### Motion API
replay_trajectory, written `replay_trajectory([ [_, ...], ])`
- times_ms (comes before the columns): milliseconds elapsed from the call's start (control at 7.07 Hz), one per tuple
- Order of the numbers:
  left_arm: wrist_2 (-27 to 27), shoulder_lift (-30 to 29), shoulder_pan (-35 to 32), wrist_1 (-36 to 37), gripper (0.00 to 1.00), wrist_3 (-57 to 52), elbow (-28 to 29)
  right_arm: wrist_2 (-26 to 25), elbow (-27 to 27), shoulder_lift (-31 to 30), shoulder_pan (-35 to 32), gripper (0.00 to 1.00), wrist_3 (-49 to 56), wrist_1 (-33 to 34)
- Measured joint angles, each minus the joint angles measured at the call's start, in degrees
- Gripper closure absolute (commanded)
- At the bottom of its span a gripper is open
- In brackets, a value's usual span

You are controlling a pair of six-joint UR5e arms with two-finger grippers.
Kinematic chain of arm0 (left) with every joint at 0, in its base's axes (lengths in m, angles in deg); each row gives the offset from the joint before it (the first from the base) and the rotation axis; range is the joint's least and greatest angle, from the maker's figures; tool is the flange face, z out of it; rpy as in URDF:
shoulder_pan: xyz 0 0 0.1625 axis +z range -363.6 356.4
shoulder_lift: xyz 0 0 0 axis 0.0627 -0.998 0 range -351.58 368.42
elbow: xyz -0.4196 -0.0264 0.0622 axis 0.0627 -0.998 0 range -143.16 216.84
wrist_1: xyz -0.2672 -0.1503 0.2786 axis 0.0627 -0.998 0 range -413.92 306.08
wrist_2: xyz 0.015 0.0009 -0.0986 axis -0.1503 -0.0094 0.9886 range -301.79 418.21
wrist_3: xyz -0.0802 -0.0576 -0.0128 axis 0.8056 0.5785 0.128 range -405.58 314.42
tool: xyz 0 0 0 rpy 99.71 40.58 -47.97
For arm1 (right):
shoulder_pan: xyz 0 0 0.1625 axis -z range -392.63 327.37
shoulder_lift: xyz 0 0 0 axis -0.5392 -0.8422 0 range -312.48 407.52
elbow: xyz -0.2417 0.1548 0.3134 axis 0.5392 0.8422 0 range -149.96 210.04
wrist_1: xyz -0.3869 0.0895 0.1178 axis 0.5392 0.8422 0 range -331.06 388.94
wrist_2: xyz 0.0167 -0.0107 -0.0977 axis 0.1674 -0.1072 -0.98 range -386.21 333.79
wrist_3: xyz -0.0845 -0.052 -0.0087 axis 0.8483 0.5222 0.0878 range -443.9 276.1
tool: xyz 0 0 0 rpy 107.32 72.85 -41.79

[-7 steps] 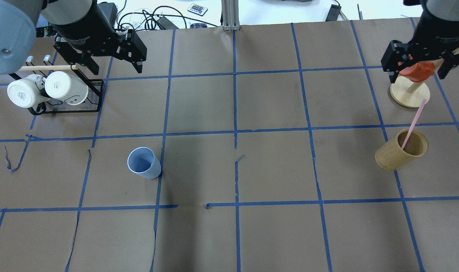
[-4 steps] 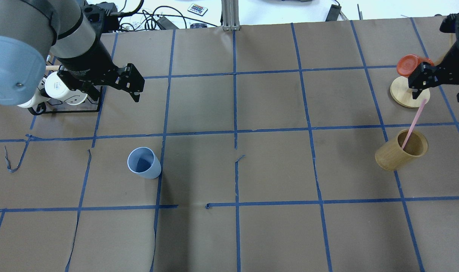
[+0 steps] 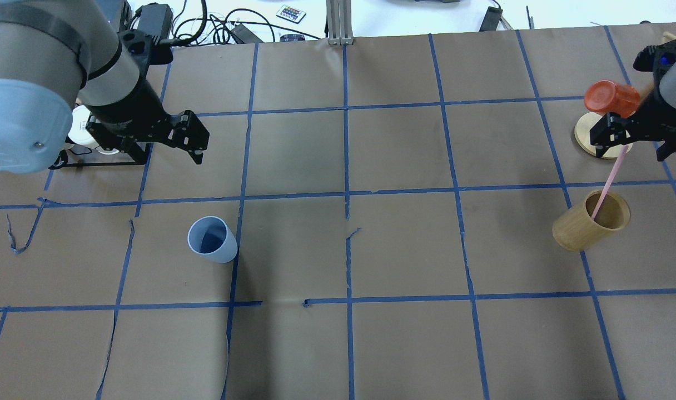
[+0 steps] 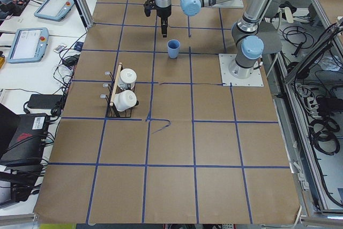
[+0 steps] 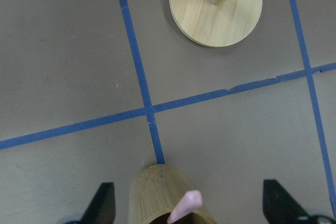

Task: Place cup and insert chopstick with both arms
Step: 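Lower the left gripper and grasp the light-blue cup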

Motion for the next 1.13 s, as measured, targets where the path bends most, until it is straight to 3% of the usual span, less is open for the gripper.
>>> replay_trajectory([
  [141, 0.3, -0.9, 1.2, 3.9, 0.00, -0.4, -3.4, 0.1, -1.0, 0.2, 0.0, 0.39, -0.1, 2.2],
  [566, 1.6, -3.4, 1.5, 7.8, 0.00, 0.7, -8.9, 0.1, -1.3, 0.1, 0.0, 0.32, -1.0, 3.1],
  [707, 1.7, -2.9, 1.4, 7.9, 0.06, 0.3, -11.1, 0.1, -1.3, -0.2, 0.0, 0.33, -1.2, 3.0],
  [848, 1.7, -2.7, 1.4, 8.0, 0.46, 0.0, -12.4, 0.2, -1.2, -0.4, 0.0, 0.44, -1.3, 2.8],
  [990, 1.7, -2.9, 1.5, 8.3, 0.99, -0.1, -12.9, 0.6, -1.3, -0.7, 0.0, 0.59, -1.4, 2.6],
  [1131, 2.0, -3.3, 1.5, 8.6, 1.00, -0.1, -13.0, 1.7, -1.3, -0.8, 0.0, 0.73, -1.6, 2.6],
])
